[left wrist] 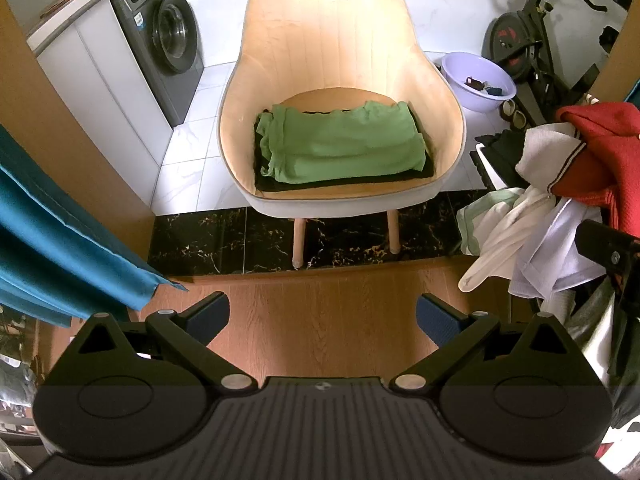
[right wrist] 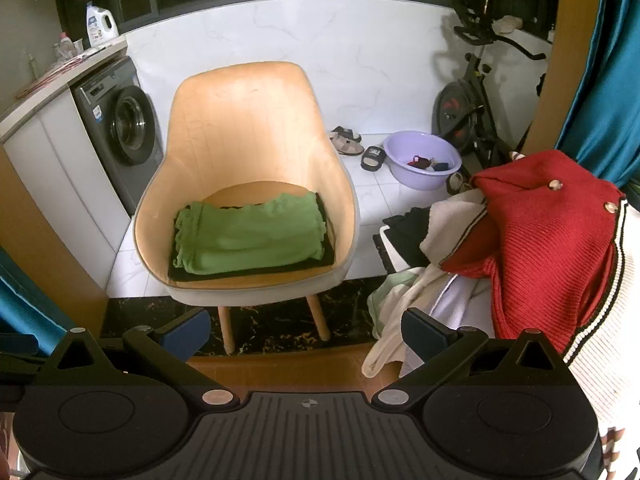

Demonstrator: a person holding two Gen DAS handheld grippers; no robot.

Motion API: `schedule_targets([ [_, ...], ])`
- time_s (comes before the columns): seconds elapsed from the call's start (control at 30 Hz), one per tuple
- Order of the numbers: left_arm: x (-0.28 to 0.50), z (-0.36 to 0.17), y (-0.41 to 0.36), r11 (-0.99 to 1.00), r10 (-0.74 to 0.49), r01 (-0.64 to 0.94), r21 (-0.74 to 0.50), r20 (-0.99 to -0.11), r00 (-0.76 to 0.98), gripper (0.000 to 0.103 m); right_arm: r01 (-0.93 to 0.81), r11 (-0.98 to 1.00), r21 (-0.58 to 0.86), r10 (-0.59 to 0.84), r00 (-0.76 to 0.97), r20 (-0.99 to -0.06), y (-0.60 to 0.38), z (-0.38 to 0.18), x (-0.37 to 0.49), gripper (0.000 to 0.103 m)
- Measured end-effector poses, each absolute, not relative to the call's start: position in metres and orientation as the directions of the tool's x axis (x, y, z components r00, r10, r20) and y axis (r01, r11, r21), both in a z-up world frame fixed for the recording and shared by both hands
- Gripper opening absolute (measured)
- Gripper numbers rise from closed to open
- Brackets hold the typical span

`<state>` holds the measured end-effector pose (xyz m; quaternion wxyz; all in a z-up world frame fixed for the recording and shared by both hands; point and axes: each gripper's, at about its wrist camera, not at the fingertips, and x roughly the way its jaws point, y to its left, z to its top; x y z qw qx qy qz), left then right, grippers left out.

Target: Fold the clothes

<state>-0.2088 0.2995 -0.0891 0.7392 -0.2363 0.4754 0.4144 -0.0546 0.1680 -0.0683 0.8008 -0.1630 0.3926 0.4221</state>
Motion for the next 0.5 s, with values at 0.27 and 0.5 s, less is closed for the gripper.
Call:
schedule_targets([
  [0.27,-0.207,-0.0904,0.3015,0.543,0.383,-0.839,0.045,-0.902,0.2,0.102,-0.802,0.592,0.072,0.546,0.334,-0.768,0.1687,-0.0691,-0.0523,0.102],
  [0.5,-0.2082,-0.0926,0.3036,0.533,0.378,-0.845,0.042,-0.905,0.193,0.102,-0.802,0.593,0.07,0.54,0.331,-0.774,0.1711,-0.0706,-0.0504,0.102],
])
